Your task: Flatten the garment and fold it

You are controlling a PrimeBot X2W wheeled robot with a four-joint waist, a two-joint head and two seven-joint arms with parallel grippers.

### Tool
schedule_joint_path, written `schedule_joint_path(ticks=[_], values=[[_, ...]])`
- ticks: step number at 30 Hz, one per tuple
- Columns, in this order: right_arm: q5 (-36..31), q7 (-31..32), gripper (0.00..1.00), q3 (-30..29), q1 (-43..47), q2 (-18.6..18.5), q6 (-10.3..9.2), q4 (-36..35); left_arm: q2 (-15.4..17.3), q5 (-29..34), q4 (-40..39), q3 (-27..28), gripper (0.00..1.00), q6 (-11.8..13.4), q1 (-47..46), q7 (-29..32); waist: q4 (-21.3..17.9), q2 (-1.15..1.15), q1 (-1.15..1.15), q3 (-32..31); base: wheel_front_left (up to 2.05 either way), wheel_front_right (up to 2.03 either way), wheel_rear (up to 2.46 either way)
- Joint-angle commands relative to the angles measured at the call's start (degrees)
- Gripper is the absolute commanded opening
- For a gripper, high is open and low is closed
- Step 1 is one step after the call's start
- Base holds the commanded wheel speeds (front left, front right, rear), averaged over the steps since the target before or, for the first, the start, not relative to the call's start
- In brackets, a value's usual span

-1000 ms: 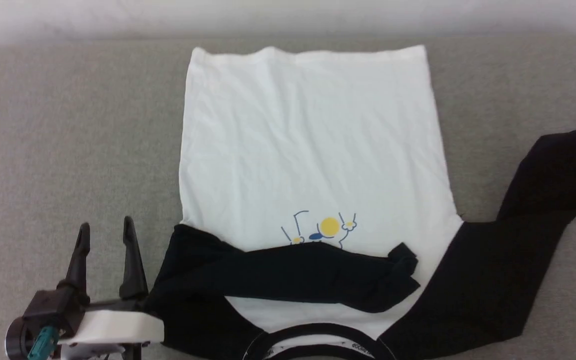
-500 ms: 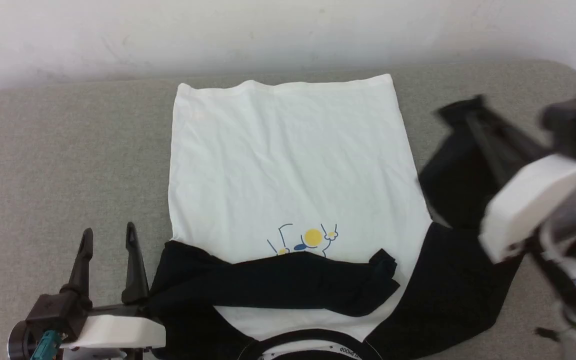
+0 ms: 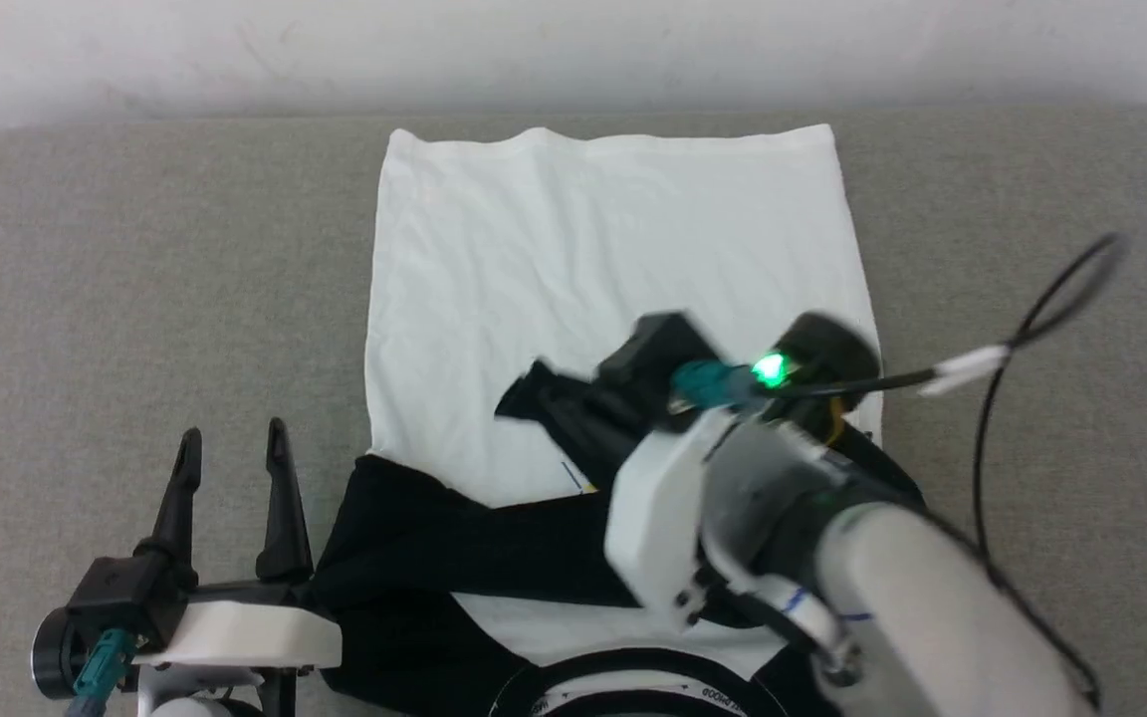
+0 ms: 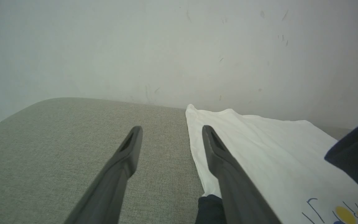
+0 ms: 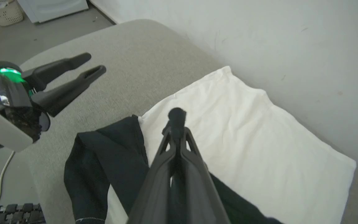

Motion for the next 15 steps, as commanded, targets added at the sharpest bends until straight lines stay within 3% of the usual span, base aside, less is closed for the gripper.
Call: schedule_joint_path(ticks=[1, 8, 14, 15], values=[[0.7, -1.9, 0.0, 2.6, -0.8, 0.7, -0.05, 4.2, 0.2, 0.0, 0.4, -0.1, 1.0, -0.4, -1.1, -0.3, 1.2, 0.0, 0.0, 1.3, 0.0, 0.0, 0.0], [2.2, -5.7, 0.0, 9.2, 0.0, 1.7, -0.05, 17.9, -0.2, 0.0, 0.9, -0.3, 1.0, -0.5, -2.3, -0.3, 2.7, 0.0, 0.0, 3.2, 0.0, 0.0, 0.0], [4.3, -6.6, 0.0, 12.4, 1.4, 1.9, -0.05, 23.9, -0.5, -0.1, 1.3, 0.1, 1.0, -0.7, -2.5, -0.3, 2.8, 0.0, 0.0, 3.6, 0.0, 0.0, 0.0], [4.9, -6.7, 0.09, 12.6, 1.6, 2.0, -0.05, 24.2, -0.5, -0.1, 1.4, 0.2, 1.0, -0.7, -2.5, -0.3, 2.7, 0.0, 0.0, 3.5, 0.0, 0.0, 0.0]])
